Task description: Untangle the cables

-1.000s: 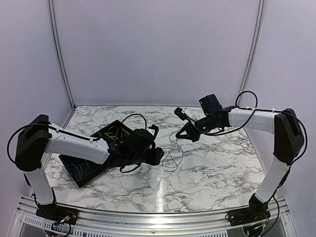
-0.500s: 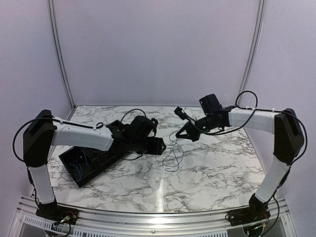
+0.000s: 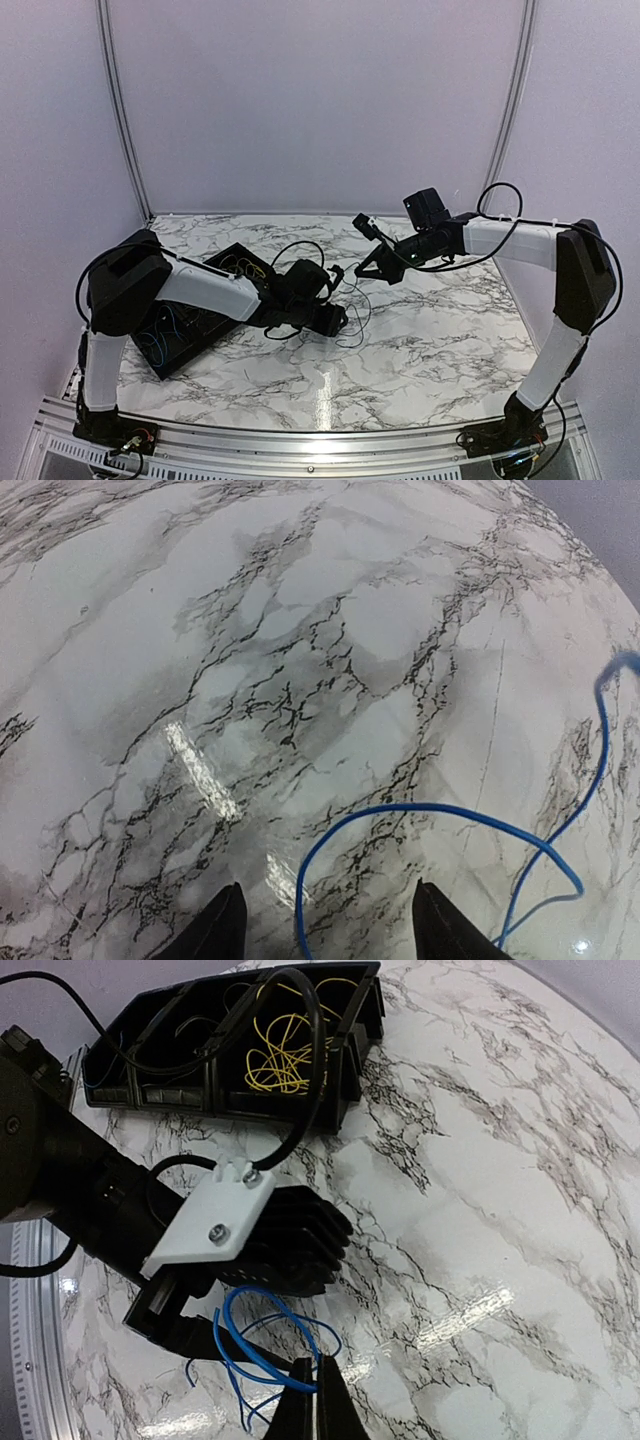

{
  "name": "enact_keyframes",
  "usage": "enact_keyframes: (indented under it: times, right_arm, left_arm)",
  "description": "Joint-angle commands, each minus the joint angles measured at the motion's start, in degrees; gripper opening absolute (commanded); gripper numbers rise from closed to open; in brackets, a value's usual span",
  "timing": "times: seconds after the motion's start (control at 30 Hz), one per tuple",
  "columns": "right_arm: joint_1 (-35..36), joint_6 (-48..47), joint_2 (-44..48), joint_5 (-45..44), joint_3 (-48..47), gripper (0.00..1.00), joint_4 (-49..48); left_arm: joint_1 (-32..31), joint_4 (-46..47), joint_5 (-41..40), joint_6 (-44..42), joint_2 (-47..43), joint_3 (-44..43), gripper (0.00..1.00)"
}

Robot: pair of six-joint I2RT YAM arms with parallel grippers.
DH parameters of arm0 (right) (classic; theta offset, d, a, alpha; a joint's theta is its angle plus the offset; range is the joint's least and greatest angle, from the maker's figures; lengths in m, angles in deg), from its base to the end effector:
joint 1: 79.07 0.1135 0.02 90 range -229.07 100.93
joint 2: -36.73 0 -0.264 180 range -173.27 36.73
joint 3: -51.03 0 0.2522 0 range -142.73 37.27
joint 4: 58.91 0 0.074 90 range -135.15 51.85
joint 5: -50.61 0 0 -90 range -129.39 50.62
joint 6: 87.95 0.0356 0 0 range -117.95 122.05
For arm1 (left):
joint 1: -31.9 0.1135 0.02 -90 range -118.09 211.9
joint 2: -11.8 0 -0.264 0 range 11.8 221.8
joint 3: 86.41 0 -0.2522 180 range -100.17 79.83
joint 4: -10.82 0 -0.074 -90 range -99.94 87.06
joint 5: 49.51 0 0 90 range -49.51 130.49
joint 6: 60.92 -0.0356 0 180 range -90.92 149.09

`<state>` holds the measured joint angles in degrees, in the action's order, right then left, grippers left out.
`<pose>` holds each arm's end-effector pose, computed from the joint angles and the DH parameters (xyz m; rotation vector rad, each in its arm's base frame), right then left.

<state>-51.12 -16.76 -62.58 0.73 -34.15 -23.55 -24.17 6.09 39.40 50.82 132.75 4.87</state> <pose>0.3188 0.1951 0.2355 -1.2185 2.0236 0.9209 0.2555 -0.3785 0.1395 0.6726 2.2147 -0.7082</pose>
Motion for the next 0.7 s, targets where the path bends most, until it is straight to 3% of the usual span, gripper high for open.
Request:
enact_keyframes:
  times: [0.0,0.23,0.3,0.4,0.53,0.67]
  right_arm:
    - [-0.09,1.41,1.40,1.19,-2.10,0.00,-0.50]
    - [-0.08,1.14,0.89,1.19,-2.32,0.00,0.01]
    - [-0.09,1.10,0.87,1.12,-2.41,0.00,0.17]
    - [-0.30,0.64,0.96,0.41,-2.66,0.00,0.45]
    - [-2.51,1.89,1.47,-0.15,-2.07,0.00,0.17]
    - [-4.94,3.01,2.08,-0.93,-0.09,0.00,-0.04]
  left_arm:
    - [0.53,2.32,-2.55,-5.87,3.01,-3.89,0.59]
    - [0.74,2.79,-3.98,-8.59,8.20,-9.83,0.53]
    - [1.17,2.76,-3.77,-8.68,9.61,-11.56,0.44]
    - [1.68,2.81,-4.03,-8.53,9.61,-12.38,0.24]
    - [1.85,3.16,-3.12,-9.74,5.86,-9.09,0.02]
    - [1.75,3.53,-4.77,-9.62,-2.55,-0.91,0.00]
